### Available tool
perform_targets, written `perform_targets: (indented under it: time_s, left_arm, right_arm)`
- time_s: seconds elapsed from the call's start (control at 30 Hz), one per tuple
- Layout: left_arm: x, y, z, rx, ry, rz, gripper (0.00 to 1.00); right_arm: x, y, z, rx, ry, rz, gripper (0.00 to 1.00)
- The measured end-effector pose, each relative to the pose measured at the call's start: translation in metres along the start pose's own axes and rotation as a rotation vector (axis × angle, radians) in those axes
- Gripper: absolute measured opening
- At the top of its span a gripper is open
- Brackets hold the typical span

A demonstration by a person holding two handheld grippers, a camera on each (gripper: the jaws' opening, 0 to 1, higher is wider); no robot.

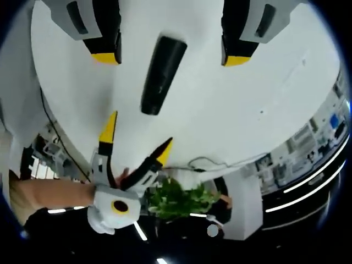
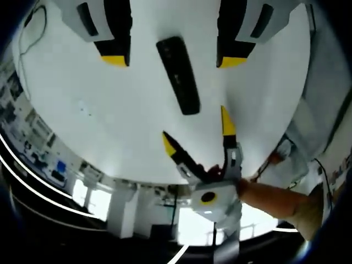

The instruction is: Press the specified remote control buttons in sequence, fully releasing each button before pressing the next.

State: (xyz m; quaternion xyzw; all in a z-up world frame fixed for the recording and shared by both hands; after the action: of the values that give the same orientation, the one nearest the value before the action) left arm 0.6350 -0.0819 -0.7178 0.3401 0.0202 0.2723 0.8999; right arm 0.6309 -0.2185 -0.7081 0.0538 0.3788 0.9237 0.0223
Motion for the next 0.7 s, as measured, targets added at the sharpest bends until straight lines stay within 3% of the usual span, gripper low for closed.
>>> perform_targets:
  time_s: [0.6,0.7]
  left_arm:
    - [-0.007,-0.02,-0.003,0.076,-0.078,-0.051,0.67]
    - [-0.009,-0.023,-0.001,0.084,-0.084,-0.073,0.62]
  right_arm:
    - [-0.011,-0.024,-0.01,0.085,-0.001,0.055,0.51]
    - [-0.013,-0.028,-0.011,0.103,-0.001,0.064,0.49]
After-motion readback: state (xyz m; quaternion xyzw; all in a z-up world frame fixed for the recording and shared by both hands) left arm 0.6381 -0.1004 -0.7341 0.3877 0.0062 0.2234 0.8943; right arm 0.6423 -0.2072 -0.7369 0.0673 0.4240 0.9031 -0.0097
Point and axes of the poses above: the point that each gripper's makers call its tool centre point, and the gripper's own axes: y roughly backward along the fingers, x roughly to its left, z roughly out of its top, the point moved 4 cm from there along y, roughly backward along the fingers, and after that the axes turned 12 degrees about z, right-handed, at the moved point
